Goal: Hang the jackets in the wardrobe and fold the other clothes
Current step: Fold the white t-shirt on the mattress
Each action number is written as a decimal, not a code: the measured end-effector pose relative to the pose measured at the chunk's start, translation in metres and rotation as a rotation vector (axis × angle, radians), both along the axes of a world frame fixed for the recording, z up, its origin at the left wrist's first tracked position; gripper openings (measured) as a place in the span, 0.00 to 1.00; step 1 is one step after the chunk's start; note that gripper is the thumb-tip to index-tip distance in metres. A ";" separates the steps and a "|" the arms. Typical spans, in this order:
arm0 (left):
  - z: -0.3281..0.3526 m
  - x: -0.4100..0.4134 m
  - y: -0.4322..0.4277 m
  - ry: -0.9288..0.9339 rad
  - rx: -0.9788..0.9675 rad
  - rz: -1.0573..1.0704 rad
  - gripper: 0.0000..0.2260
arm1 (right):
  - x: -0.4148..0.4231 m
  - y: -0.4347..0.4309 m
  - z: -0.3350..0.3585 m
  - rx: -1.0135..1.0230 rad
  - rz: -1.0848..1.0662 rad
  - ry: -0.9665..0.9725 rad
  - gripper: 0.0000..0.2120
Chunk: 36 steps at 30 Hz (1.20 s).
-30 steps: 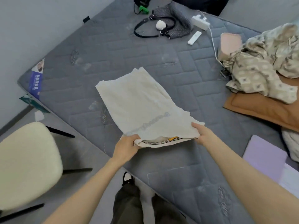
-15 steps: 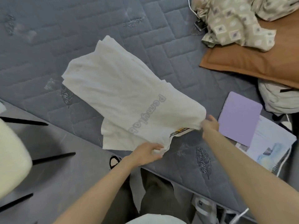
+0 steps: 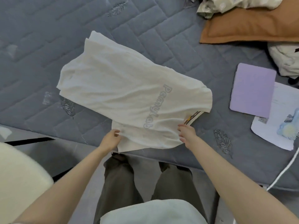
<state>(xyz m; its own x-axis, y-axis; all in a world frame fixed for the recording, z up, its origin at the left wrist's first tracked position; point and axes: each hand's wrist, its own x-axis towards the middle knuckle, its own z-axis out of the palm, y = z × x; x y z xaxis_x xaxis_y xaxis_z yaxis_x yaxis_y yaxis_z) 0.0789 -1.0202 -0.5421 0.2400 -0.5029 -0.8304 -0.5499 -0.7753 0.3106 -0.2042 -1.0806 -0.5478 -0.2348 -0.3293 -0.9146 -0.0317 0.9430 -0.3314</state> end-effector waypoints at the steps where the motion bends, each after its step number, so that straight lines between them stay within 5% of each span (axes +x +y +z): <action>1: -0.005 0.011 -0.003 0.004 -0.004 0.032 0.19 | 0.009 0.008 -0.003 0.006 -0.015 0.002 0.15; 12: -0.078 0.061 -0.031 0.188 0.006 0.142 0.19 | 0.106 0.098 -0.065 0.161 -0.473 0.096 0.10; 18: -0.116 0.057 -0.025 -0.059 -0.050 0.071 0.38 | 0.148 0.114 -0.090 0.158 -0.433 -0.035 0.12; 22: -0.127 0.054 -0.023 0.152 -0.166 0.245 0.26 | 0.163 0.116 -0.109 0.074 -0.375 -0.070 0.07; 28: -0.117 0.063 -0.002 0.237 -0.177 0.199 0.11 | 0.177 0.137 -0.114 -0.086 -0.454 -0.062 0.08; 33: -0.093 0.090 0.045 0.339 -0.085 0.368 0.12 | 0.178 0.175 -0.095 -0.124 -0.520 -0.152 0.17; 36: -0.079 0.106 0.084 0.416 0.013 0.473 0.12 | 0.181 0.202 -0.086 -0.104 -0.436 -0.180 0.11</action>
